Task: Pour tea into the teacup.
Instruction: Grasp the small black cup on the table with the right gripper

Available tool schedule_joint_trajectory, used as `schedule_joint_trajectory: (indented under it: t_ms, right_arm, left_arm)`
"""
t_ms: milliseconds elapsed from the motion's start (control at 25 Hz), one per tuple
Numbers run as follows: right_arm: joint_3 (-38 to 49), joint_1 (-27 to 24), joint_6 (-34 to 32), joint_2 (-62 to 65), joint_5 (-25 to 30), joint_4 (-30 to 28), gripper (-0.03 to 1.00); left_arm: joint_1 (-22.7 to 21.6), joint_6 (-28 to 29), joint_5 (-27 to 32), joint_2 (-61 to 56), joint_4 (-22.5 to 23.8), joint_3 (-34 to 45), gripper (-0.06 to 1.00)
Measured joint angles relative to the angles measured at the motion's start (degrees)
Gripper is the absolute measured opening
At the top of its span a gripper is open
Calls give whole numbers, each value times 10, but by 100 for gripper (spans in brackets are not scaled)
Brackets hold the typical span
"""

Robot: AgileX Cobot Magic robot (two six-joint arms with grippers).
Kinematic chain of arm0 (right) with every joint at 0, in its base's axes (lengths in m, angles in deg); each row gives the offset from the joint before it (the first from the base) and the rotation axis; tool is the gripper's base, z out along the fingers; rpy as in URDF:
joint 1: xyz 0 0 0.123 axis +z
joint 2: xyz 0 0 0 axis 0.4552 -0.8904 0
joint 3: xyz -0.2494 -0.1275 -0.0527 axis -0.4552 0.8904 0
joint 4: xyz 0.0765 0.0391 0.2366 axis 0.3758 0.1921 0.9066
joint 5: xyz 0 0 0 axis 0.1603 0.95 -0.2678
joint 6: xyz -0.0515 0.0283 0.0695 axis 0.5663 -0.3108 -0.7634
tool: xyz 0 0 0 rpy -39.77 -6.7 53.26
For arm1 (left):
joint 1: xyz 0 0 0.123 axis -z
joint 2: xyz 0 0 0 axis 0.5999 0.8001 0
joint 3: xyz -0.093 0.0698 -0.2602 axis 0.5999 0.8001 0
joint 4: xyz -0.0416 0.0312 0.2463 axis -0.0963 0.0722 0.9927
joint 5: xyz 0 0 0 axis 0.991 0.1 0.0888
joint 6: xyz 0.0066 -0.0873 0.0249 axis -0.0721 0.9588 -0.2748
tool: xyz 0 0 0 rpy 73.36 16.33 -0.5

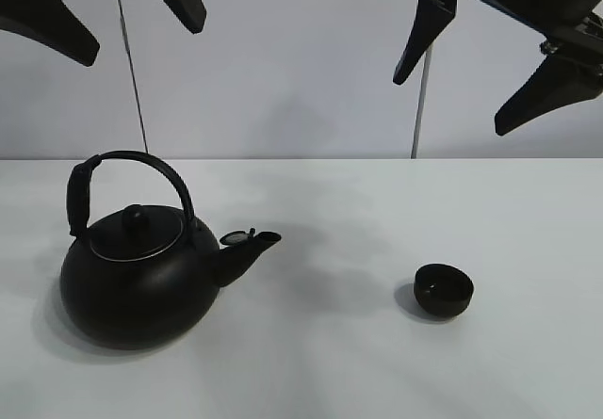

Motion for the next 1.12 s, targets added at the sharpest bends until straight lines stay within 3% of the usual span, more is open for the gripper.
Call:
schedule_joint_trajectory:
  t_ms: [240,440,600,880,1120]
  right_arm:
    - [0,0,22,0,12,-13,59]
    - [0,0,165,0,61,-77,59]
    - [0,0,257,-11,67,-90,59]
    - [0,0,260,-137,53,-104,59]
    - [0,21,252,-186,1,-133,59]
  left_arm:
    - [0,0,0,0,0,0,69]
    - [0,0,0,0,0,0,69]
    - [0,0,0,0,0,0,69]
    - [0,0,0,0,0,0,69]
    - [0,0,0,0,0,0,69]
